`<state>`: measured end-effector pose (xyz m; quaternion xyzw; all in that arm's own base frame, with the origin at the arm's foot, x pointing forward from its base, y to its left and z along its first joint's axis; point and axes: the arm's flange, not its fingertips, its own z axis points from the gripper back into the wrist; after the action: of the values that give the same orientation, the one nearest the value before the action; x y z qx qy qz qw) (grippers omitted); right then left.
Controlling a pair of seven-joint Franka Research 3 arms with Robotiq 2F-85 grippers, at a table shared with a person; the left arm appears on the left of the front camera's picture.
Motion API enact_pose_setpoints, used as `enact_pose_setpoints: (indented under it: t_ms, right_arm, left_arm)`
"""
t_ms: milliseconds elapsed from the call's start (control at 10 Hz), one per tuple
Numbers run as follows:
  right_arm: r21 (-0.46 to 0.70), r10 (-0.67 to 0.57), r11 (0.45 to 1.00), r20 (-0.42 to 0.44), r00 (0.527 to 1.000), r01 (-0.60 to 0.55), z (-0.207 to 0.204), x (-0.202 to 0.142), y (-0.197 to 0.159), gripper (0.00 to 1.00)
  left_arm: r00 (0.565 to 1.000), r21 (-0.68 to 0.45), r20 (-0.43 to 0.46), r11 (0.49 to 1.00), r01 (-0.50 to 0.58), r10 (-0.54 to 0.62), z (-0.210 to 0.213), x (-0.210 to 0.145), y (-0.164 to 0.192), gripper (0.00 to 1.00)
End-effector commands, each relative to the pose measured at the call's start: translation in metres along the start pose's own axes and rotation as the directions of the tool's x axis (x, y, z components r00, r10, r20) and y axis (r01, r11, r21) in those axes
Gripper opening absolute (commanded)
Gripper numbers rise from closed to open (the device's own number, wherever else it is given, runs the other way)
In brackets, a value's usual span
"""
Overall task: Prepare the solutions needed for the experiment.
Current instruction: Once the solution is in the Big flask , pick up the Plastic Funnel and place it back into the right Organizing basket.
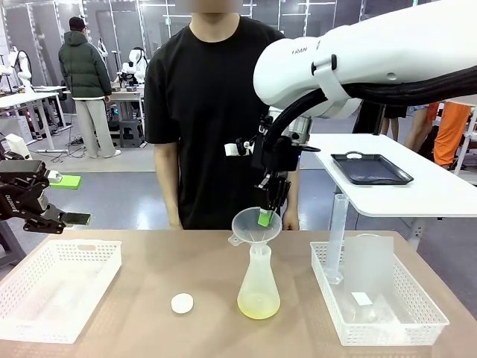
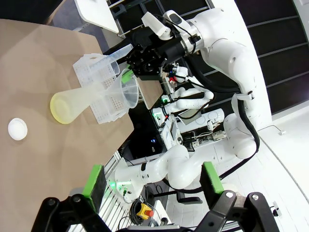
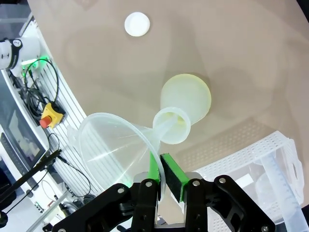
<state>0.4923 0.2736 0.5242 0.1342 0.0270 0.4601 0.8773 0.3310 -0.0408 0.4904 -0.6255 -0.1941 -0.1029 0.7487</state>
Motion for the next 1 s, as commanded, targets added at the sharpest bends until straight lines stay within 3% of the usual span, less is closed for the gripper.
enact_pose_setpoints:
  t_ms: [0,500,900]
  right_arm:
    - [0.011,0.038,0.999,0.011,0.999,-0.038,0.016,-0.002,0.008,0.00]
    - [0.020,0.057,0.998,0.071,0.996,-0.059,0.048,-0.002,0.017,0.00]
    - [-0.018,0.029,0.999,0.068,0.997,-0.028,0.070,-0.005,0.016,0.00]
  left_arm:
    - [1.000,-0.028,0.012,1.000,0.012,-0.012,-0.002,0.002,-0.002,1.00]
    - [1.000,-0.028,0.012,1.000,0.012,-0.012,-0.002,0.002,-0.002,1.00]
    - [1.000,-0.028,0.012,1.000,0.012,-0.012,-0.002,0.002,-0.002,1.00]
